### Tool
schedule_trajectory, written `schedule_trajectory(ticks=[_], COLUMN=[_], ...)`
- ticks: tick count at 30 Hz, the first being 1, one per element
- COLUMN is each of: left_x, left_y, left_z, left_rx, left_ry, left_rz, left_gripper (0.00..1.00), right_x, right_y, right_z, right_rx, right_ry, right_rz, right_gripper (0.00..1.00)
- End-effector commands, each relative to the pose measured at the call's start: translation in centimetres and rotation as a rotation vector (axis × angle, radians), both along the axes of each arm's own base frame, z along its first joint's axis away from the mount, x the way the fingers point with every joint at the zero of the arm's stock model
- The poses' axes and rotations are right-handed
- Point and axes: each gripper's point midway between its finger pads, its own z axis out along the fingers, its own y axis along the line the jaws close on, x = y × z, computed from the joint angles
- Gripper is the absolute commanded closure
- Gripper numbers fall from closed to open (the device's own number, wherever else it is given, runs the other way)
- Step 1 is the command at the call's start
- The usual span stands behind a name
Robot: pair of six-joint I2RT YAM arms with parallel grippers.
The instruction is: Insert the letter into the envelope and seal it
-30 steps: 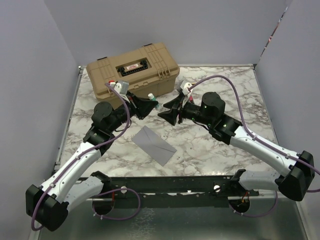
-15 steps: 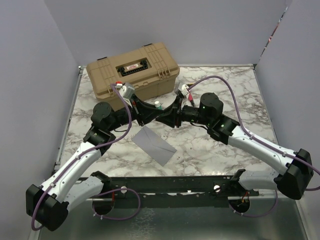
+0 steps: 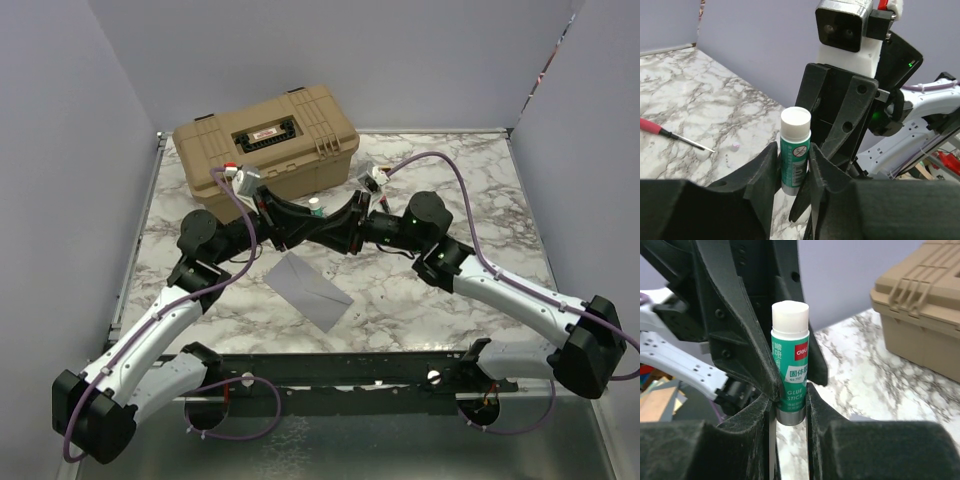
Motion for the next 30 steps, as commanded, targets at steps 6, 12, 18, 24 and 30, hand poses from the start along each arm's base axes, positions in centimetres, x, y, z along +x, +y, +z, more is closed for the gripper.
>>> schedule_trajectory(ticks=[6,12,18,24,30], left_x=[-0.6,-0.7,-0.1,-0.8,-1.5], left_y=[0.0,0.1,0.7,0.8,0.5], left_z=[0.1,-0.1,-0.7,-1.9,-2.7], left_rx=[-0.08,-0.079,-0.051,0.134,0.21], left_ry=[0.005,-0.005,-0.035,-0.171,-0.233], left_rz=[-0.021,-0.017,0.043,0.021,-0.048], left_gripper=[0.62,0.93,1.0,1.0,1.0], right_x=[-3.6,-4.1,-2.6,-3.7,-1.4], right_y=[0.3,0.2,-0.6,-2.3,-5.9], right_z=[5.4,5.4,3.0,0.7,2.5], right_rx=[0.212,0.225,0.105,-0.115,-0.079], right_ry=[-0.027,-0.023,0.017,0.072,0.126], right_rz=[0.186,0.212,0.081,0.074,-0.214], right_gripper=[0.99,0.99,0.44,0.34,0.34])
